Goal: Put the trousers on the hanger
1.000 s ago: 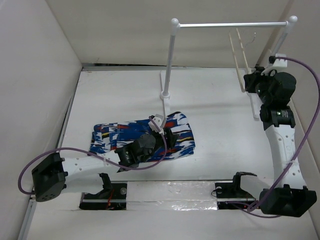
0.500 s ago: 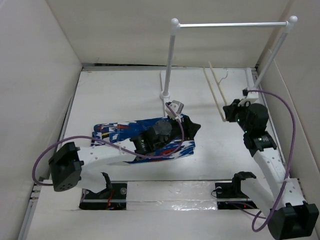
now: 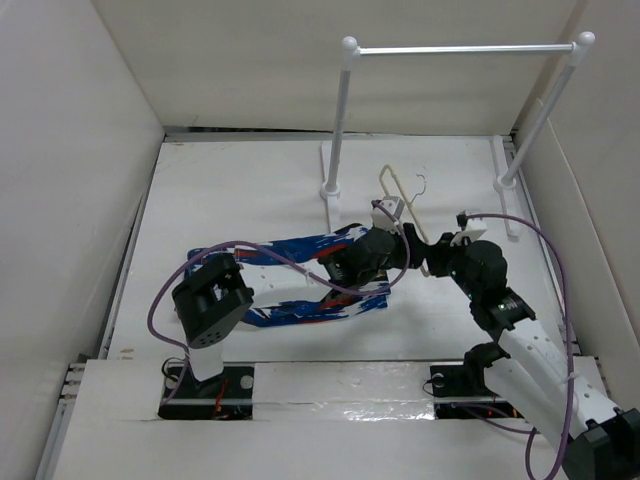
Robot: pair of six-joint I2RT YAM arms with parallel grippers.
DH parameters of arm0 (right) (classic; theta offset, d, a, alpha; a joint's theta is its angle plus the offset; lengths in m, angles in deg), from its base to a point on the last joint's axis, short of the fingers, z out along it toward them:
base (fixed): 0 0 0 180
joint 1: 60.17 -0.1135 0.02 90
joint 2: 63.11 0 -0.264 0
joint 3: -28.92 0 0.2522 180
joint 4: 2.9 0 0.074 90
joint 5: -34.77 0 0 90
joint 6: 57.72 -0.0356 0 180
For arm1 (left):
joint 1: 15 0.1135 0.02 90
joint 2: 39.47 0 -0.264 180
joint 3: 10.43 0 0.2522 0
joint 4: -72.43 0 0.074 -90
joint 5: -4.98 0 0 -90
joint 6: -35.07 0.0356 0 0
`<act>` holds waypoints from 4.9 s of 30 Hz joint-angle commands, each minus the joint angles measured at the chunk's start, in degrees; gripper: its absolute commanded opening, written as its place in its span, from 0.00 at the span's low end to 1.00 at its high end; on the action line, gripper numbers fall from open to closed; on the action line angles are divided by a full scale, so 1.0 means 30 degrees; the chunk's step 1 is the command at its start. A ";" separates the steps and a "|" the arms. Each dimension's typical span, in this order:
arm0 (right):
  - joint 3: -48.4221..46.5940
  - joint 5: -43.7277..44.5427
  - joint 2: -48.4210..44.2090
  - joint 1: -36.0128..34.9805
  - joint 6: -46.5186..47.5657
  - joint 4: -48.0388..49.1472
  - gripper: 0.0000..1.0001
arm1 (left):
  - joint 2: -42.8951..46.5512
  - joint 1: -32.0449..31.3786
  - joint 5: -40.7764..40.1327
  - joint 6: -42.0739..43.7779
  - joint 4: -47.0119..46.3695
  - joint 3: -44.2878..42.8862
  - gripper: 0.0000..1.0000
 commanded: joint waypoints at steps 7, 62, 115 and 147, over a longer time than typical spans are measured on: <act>0.0538 0.1767 -0.0476 -0.1502 -0.0508 0.2370 0.00 | -0.1507 0.0798 -0.0409 -0.1356 -0.0592 -0.2066 0.45; 0.1270 -0.1102 0.0901 -0.0098 -0.3231 0.5153 0.51 | 0.1361 0.0651 0.7414 -0.4316 -1.0494 0.6195 0.00; -0.0194 -0.0809 0.0464 0.0078 -0.3235 0.1874 0.38 | -0.0778 -0.3831 -0.3455 -0.1094 0.1401 0.1825 0.00; 0.3114 -0.6993 -0.3465 0.0078 -0.1266 0.0374 0.00 | 0.0661 -0.6851 -1.3825 -1.0615 -0.3258 0.9214 0.00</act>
